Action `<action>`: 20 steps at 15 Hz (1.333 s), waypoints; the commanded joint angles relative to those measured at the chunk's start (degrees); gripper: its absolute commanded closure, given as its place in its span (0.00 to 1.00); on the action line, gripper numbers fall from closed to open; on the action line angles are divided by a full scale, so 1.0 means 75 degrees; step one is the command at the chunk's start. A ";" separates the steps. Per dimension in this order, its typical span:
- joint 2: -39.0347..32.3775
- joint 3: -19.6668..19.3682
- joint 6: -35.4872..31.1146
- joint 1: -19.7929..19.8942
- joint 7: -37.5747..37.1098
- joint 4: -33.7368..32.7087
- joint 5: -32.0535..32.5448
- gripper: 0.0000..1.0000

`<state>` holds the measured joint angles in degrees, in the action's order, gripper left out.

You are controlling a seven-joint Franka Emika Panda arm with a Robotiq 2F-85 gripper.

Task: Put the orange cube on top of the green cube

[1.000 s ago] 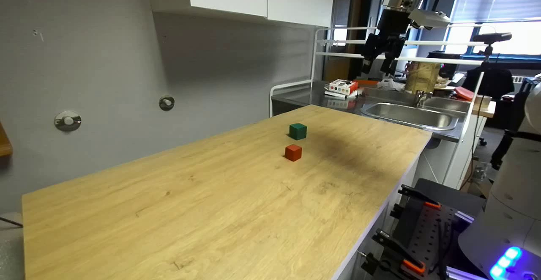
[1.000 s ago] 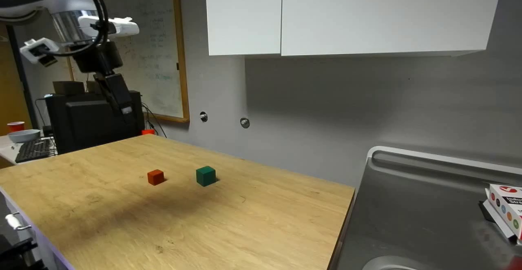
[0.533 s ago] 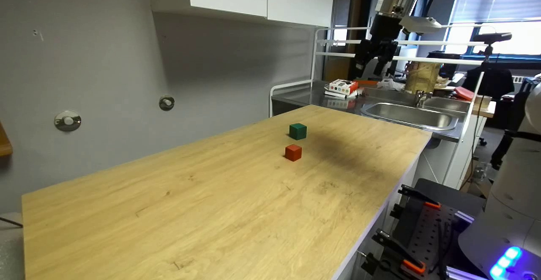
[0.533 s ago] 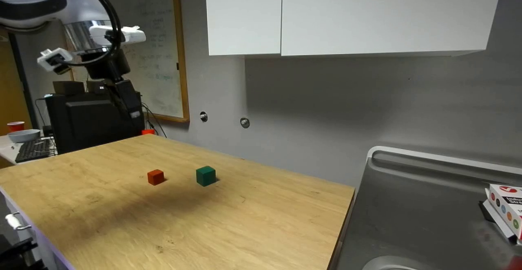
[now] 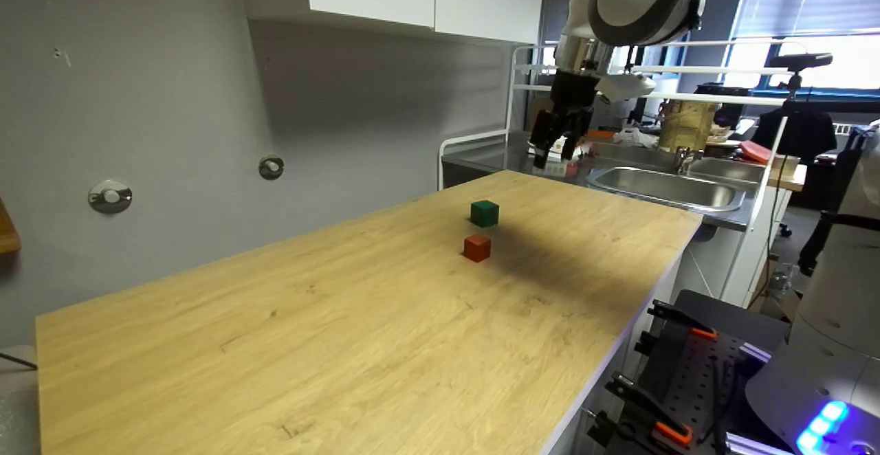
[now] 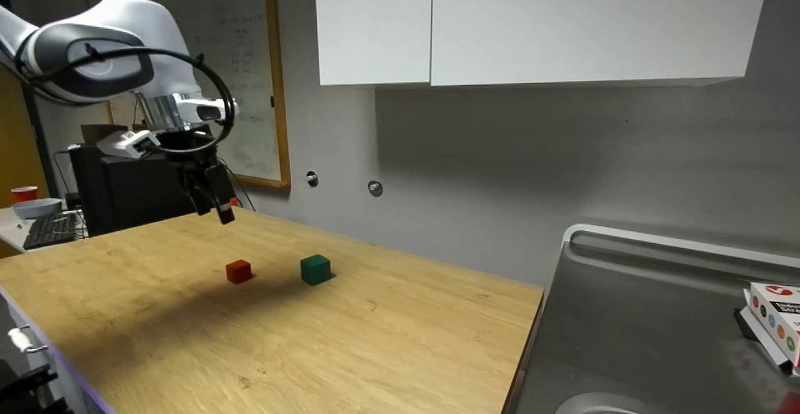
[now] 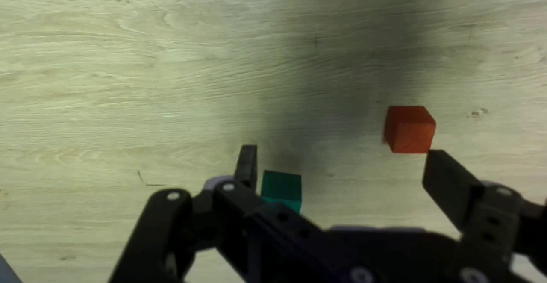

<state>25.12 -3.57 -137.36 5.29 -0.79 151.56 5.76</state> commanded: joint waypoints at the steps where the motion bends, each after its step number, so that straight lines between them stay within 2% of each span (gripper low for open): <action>1: -0.1080 0.0321 -0.0330 -0.0292 -0.0150 -0.0305 -0.0086 0.00; 8: -0.2974 0.0747 -0.0493 -0.0706 -0.0303 -0.1146 0.0023 0.00; 18: -0.5172 0.0681 -0.0314 -0.0921 -0.0254 -0.2827 -0.0093 0.00; 20: -0.5455 0.0657 -0.0342 -0.0919 -0.0254 -0.3077 -0.0113 0.26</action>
<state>-12.38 1.78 -141.36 -1.15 -1.80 132.71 5.74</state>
